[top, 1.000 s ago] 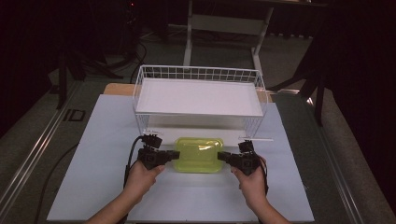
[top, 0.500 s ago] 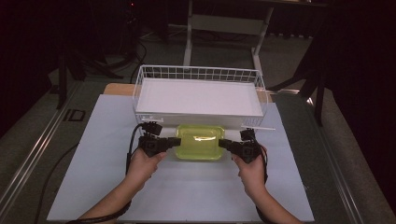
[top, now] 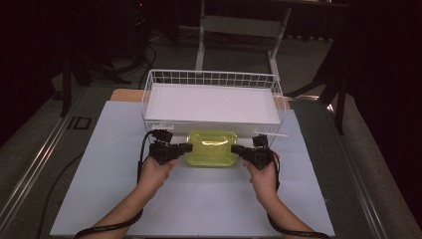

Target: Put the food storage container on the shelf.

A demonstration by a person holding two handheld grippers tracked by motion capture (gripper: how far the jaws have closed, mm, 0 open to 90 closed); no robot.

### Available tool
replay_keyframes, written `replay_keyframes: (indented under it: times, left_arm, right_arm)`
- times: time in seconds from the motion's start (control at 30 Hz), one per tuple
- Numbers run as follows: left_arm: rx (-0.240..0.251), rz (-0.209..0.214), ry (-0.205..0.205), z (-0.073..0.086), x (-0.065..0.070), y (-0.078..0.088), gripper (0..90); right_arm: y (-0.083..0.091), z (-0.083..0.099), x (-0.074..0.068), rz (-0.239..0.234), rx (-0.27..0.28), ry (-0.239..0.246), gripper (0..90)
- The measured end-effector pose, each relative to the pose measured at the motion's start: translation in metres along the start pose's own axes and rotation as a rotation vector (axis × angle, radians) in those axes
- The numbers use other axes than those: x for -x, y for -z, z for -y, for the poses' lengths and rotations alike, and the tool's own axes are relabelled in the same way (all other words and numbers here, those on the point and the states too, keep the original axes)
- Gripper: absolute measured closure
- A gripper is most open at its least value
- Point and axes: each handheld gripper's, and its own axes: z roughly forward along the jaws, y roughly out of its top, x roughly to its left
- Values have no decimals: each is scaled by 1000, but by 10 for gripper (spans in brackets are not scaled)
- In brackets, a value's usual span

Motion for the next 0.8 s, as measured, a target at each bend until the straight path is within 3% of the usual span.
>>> replay_keyframes:
  times: [0.07, 0.3, 0.33, 0.5, 0.73, 0.8]
  left_arm:
    - [-7, 7, 24, 6, -5, -6, 810]
    - [-19, 8, 37, 6, -13, -18, 810]
    - [-14, 9, 20, 6, -14, -20, 809]
    - [-21, 0, 47, 6, -19, -28, 809]
    - [20, 13, 78, 4, -25, -33, 805]
    - [29, 16, 69, 5, -25, -34, 800]
  right_arm:
    - [-5, 3, 2, 10, -10, 9, 793]
    - [-12, 5, 7, 31, -20, 2, 793]
    - [-14, 5, 8, 34, -19, 2, 793]
    - [-20, 6, 13, 52, -20, -5, 792]
    - [-23, 2, 14, 55, -6, -16, 792]
    - [-24, 2, 15, 50, 4, -20, 787]
